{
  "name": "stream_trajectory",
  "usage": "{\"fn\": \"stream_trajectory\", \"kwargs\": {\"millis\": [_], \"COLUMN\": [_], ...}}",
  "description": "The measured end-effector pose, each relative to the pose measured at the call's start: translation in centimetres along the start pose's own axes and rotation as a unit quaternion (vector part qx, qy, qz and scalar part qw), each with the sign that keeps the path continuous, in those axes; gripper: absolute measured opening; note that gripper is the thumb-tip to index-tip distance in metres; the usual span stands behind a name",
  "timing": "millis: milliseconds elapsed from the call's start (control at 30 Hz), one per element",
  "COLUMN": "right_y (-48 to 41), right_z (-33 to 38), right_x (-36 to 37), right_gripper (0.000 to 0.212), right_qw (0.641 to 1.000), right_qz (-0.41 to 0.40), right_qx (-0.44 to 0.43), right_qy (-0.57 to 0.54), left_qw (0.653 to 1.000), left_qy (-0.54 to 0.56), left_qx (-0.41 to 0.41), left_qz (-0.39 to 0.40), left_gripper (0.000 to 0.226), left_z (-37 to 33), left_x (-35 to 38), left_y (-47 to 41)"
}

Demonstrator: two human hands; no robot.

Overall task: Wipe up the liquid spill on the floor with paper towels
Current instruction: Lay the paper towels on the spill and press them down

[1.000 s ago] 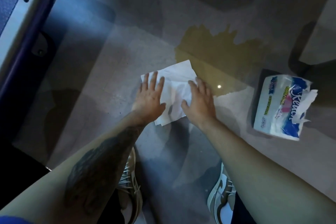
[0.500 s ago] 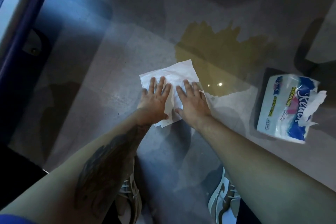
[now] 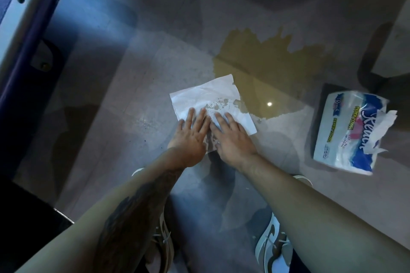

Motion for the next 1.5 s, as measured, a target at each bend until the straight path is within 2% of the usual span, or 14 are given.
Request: {"fn": "stream_trajectory", "kwargs": {"millis": [167,267,333,500,700,1000,1200,1300,1400,1433,1500], "right_y": [-0.6,-1.8,-2.5,-2.5,-2.2,-1.9,-1.9,-1.0,0.6,1.1,1.6], "right_z": [0.0,0.0,-0.3,-1.5,-2.1,-3.0,-4.7,-5.2,-5.3,-5.3,-5.0], "right_x": [-0.9,-2.1,-2.3,-1.3,-1.5,-2.2,-2.5,-3.2,-3.7,-3.5,-2.5], "right_gripper": [0.063,0.063,0.07,0.077,0.076,0.075,0.071,0.069,0.053,0.052,0.064], "right_qw": [1.0,1.0,0.999,0.999,0.998,0.998,0.998,0.998,0.989,0.983,0.972], "right_qz": [0.007,-0.018,-0.03,0.014,0.01,0.013,-0.016,-0.053,-0.128,-0.142,-0.136], "right_qx": [0.002,0.003,0.006,0.003,-0.019,-0.027,-0.03,-0.004,0.072,0.113,0.184], "right_qy": [-0.015,-0.004,0.011,0.035,0.052,0.053,0.057,0.043,-0.008,-0.028,-0.051], "left_qw": [1.0,1.0,1.0,0.999,0.999,0.997,0.994,0.99,0.992,0.995,0.998], "left_qy": [0.008,0.014,-0.007,-0.035,0.014,0.049,0.072,0.102,0.083,0.066,0.042], "left_qx": [0.007,-0.001,-0.013,-0.027,-0.034,-0.054,-0.083,-0.101,-0.078,-0.06,-0.027], "left_qz": [0.016,-0.006,-0.018,0.012,-0.019,-0.007,0.002,-0.006,-0.048,-0.054,-0.041], "left_gripper": [0.074,0.074,0.083,0.097,0.1,0.101,0.099,0.085,0.076,0.075,0.076], "left_z": [0.2,0.9,1.5,2.3,2.2,0.9,-1.1,-1.8,-0.7,-0.3,0.5], "left_x": [-1.0,-2.3,-2.6,-1.4,-1.8,-1.9,-2.2,-2.2,-2.7,-2.8,-2.8], "left_y": [-0.5,-1.7,-2.4,-2.9,-2.5,-2.5,-2.7,-2.3,-2.6,-2.8,-3.4]}}
Point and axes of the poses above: each hand's wrist, its own y-axis away from the middle knuckle, its own x-axis out of the palm, z = x × y, the point moved 7 cm from there along -y, towards the middle knuckle, and after that the axes turned 14 degrees about -z, right-handed, at the moved point
